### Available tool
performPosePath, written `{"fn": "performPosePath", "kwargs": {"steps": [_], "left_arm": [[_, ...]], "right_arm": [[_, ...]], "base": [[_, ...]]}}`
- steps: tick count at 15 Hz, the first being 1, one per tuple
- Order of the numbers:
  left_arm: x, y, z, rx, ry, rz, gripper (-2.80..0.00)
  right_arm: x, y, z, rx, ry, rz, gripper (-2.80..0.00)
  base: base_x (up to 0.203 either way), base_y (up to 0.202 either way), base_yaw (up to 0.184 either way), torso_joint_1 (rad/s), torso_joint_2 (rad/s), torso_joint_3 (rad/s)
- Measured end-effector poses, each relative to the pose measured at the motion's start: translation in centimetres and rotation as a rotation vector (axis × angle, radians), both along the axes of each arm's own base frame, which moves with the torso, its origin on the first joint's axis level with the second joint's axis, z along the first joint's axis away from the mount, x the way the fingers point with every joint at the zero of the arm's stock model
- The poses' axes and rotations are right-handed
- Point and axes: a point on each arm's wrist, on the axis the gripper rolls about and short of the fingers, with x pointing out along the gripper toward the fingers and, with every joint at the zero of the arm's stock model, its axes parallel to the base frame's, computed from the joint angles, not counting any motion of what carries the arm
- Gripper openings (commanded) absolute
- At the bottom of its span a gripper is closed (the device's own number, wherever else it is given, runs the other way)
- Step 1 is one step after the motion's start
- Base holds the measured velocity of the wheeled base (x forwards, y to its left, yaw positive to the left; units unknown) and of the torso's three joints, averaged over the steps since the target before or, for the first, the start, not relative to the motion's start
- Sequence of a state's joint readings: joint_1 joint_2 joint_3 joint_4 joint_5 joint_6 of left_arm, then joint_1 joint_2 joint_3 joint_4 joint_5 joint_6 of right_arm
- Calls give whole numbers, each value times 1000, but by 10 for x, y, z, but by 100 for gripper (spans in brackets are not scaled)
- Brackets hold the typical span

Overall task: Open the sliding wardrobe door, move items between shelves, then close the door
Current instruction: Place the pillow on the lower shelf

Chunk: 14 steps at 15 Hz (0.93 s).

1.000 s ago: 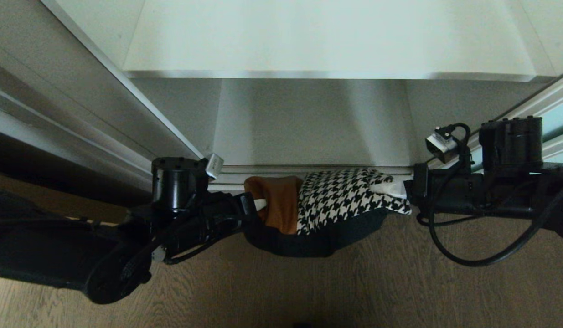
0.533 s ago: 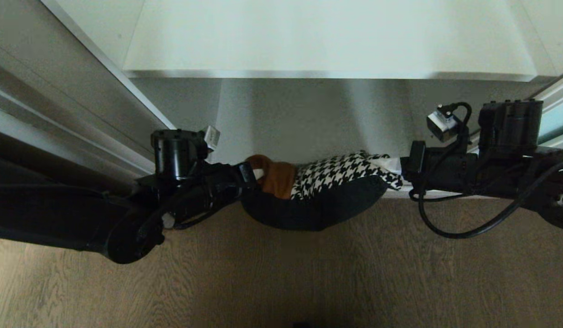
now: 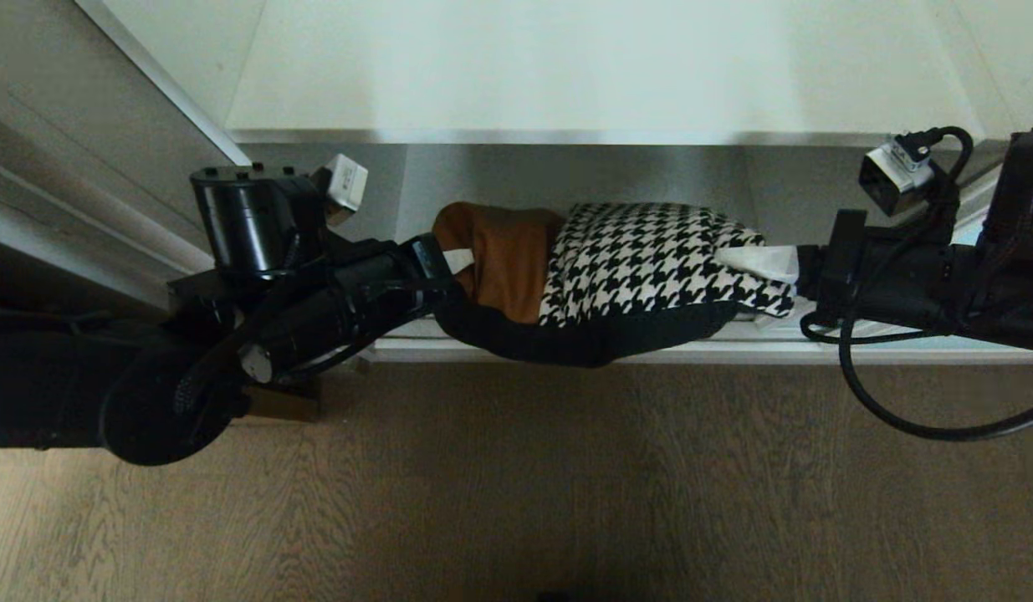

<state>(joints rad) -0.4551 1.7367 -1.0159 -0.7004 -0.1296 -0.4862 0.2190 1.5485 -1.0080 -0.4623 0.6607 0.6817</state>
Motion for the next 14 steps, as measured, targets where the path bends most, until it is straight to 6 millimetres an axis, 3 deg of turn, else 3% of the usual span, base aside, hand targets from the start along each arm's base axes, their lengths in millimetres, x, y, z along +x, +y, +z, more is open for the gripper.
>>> {"fn": "performPosePath", "kwargs": {"steps": [2, 6, 9, 11, 14], "left_arm": [[8, -3, -20, 32, 43, 0, -280], [51, -12, -93, 85, 148, 24, -280], [81, -9, -131, 104, 226, 55, -280], [91, -4, -148, 125, 288, 75, -280], [102, 1, -151, 115, 289, 96, -280]], "right_arm": [[10, -1, -18, -14, 44, -6, -280], [64, 6, -88, -53, 154, -33, -280], [93, 9, -132, -97, 190, -62, -280], [101, 9, -151, -111, 237, -67, -280], [109, 6, -154, -108, 233, -81, -280]], "base": [[0, 0, 0, 0, 0, 0], [0, 0, 0, 0, 0, 0], [0, 0, 0, 0, 0, 0], [0, 0, 0, 0, 0, 0], [0, 0, 0, 0, 0, 0]]}}
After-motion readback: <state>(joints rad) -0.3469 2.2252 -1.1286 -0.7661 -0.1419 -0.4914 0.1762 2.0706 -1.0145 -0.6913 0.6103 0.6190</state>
